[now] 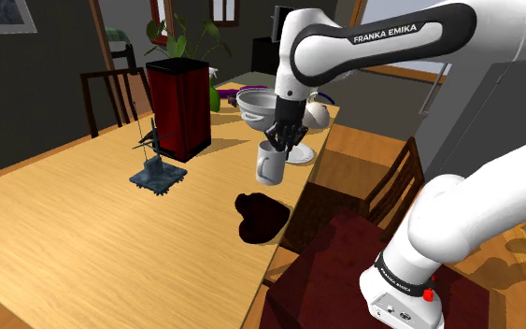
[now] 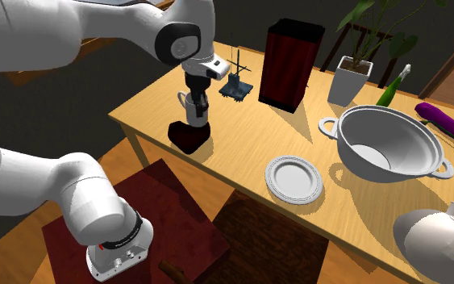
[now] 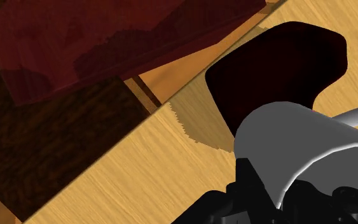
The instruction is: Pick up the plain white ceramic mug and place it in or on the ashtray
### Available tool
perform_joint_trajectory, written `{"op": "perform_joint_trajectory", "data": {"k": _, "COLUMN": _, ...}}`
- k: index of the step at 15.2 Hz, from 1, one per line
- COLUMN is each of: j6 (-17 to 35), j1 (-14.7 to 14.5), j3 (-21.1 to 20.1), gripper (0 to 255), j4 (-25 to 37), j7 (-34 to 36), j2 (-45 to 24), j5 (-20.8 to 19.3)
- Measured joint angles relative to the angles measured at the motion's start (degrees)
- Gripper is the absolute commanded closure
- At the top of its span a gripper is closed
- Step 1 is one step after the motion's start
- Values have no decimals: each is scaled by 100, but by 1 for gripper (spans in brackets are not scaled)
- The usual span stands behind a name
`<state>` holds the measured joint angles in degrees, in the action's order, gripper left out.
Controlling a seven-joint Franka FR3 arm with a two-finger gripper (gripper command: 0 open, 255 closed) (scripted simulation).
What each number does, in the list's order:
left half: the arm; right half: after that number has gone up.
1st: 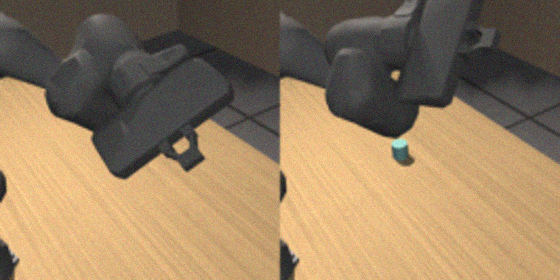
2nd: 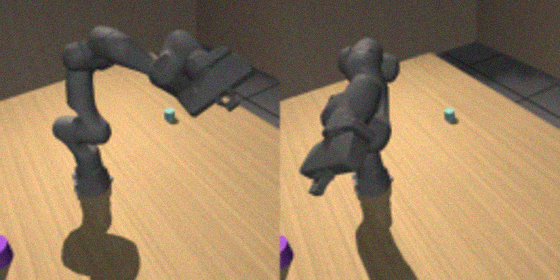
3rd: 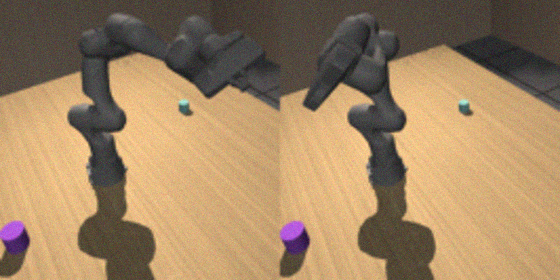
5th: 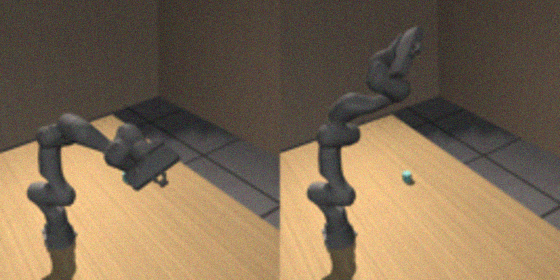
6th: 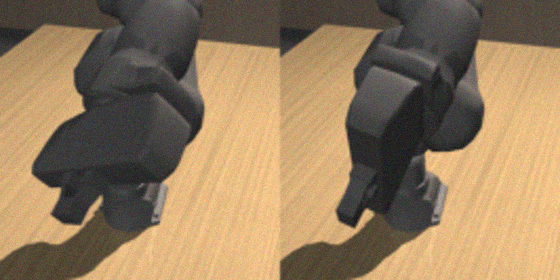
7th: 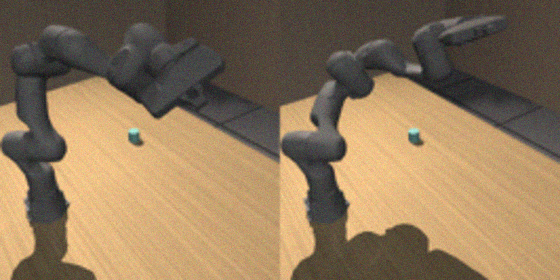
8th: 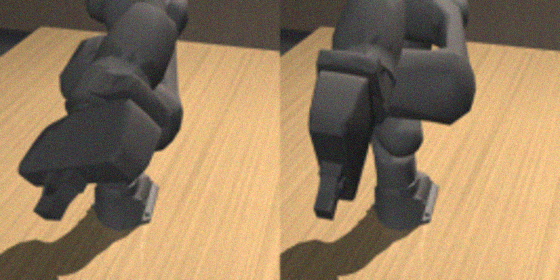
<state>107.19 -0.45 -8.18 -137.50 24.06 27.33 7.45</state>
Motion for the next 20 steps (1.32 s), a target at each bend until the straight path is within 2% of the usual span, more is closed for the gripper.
{"op": "perform_joint_trajectory", "data": {"k": 5, "j6": -200, "j1": -322, "j3": -434, "gripper": 255, "j4": -211, "j7": 588, "j2": 476, "j5": 324}}
{"op": "perform_joint_trajectory", "data": {"k": 7, "j6": -119, "j1": -372, "j3": -513, "gripper": 255, "j4": -313, "j7": 672, "j2": 506, "j5": 383}}
{"op": "perform_joint_trajectory", "data": {"k": 20, "j6": 954, "j1": -421, "j3": -682, "gripper": 255, "j4": -1094, "j7": 653, "j2": 214, "j5": 509}}
